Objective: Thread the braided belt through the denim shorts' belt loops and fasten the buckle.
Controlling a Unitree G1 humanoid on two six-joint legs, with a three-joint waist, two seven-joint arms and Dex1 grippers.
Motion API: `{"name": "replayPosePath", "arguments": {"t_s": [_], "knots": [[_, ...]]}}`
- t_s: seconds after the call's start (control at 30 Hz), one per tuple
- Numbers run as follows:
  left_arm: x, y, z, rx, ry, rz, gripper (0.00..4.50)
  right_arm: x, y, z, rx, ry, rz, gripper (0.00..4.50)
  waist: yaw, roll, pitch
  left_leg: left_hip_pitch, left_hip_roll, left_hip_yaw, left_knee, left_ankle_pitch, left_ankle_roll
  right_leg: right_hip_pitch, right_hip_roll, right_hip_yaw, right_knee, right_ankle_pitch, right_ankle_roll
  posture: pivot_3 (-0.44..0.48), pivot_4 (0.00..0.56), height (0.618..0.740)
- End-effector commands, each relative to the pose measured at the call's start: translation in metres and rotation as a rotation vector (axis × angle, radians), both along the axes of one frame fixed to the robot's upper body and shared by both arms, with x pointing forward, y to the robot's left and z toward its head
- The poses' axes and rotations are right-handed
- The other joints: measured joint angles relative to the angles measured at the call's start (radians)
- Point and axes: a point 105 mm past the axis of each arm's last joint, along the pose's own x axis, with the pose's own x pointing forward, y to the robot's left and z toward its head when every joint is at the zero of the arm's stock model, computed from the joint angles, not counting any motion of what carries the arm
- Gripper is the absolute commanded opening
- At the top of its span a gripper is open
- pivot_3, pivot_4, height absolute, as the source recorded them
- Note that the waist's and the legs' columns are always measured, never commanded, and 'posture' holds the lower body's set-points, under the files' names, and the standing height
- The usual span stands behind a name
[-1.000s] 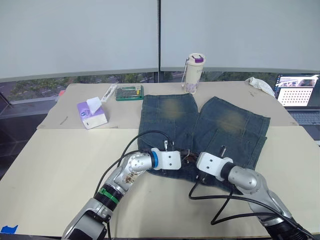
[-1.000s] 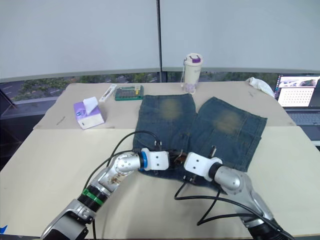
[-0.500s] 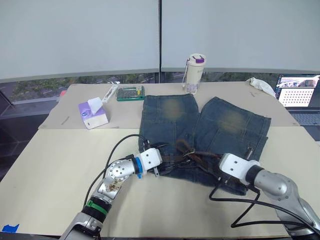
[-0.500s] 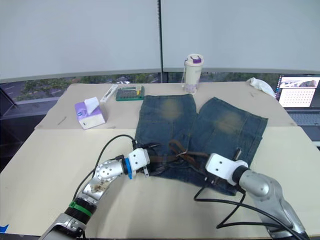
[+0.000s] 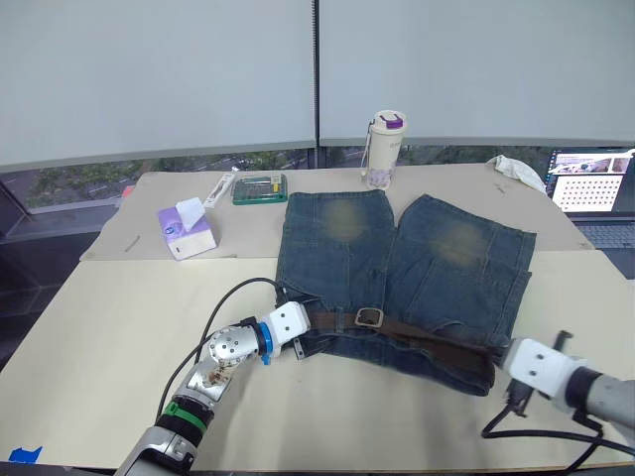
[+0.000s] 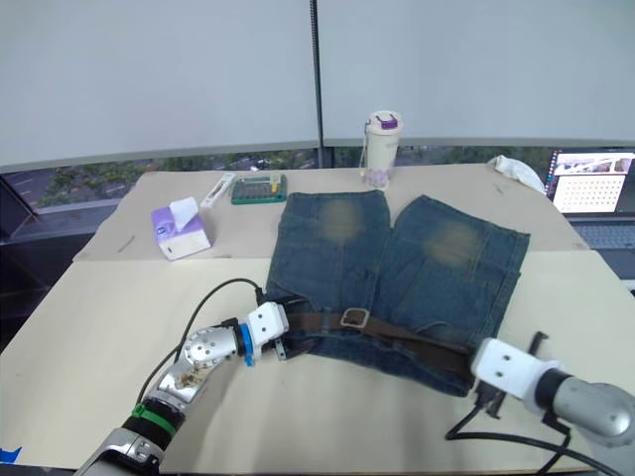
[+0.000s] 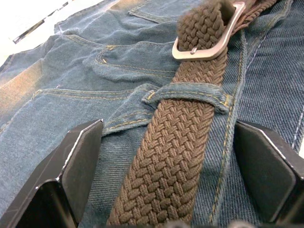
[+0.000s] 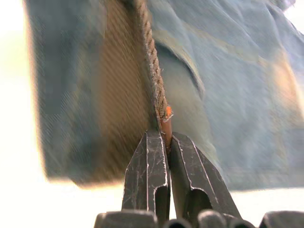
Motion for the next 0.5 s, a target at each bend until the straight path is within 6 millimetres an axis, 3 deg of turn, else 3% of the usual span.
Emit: {"name": "replayPosePath", "arguments": {"t_s": [0.03,0.13,0.23,0.37,0.5], "knots": [[-0.002,0.006,-0.006,0.002,0.039,0.008,4.48,0.006,-0.019,0.023,-0.013,-0.101,-0.055,0.0,0.003,0.0,0.0,0.0,0.0,0.0,0.0,0.0,0.0,0.0,0.0,0.0,0.0,0.0,0.0,0.0,0.15,0.74],[-0.004,0.008,-0.006,0.001,0.043,0.0,4.48,0.008,-0.014,0.025,0.016,-0.122,-0.044,0.0,0.006,0.0,0.0,0.0,0.0,0.0,0.0,0.0,0.0,0.0,0.0,0.0,0.0,0.0,0.0,0.0,0.15,0.74],[-0.009,0.007,0.004,-0.065,0.059,-0.029,4.48,0.01,-0.008,0.028,0.196,-0.137,-0.087,0.0,0.006,0.0,0.0,0.0,0.0,0.0,0.0,0.0,0.0,0.0,0.0,0.0,0.0,0.0,0.0,0.0,0.15,0.74],[-0.013,0.01,0.024,-0.154,0.118,-0.031,4.5,0.0,0.005,0.025,0.442,-0.06,-0.079,1.44,0.005,0.0,0.0,-0.001,0.001,0.0,0.0,0.0,0.001,-0.001,-0.001,0.001,0.0,0.0,0.0,0.0,0.15,0.74],[-0.016,0.037,0.043,-0.144,0.185,-0.008,4.5,-0.017,0.002,0.019,0.647,-0.002,-0.087,2.83,0.0,0.0,0.0,-0.001,0.001,0.0,0.0,-0.001,0.001,-0.001,-0.001,0.002,0.0,0.0,0.0,0.0,0.15,0.74]]}}
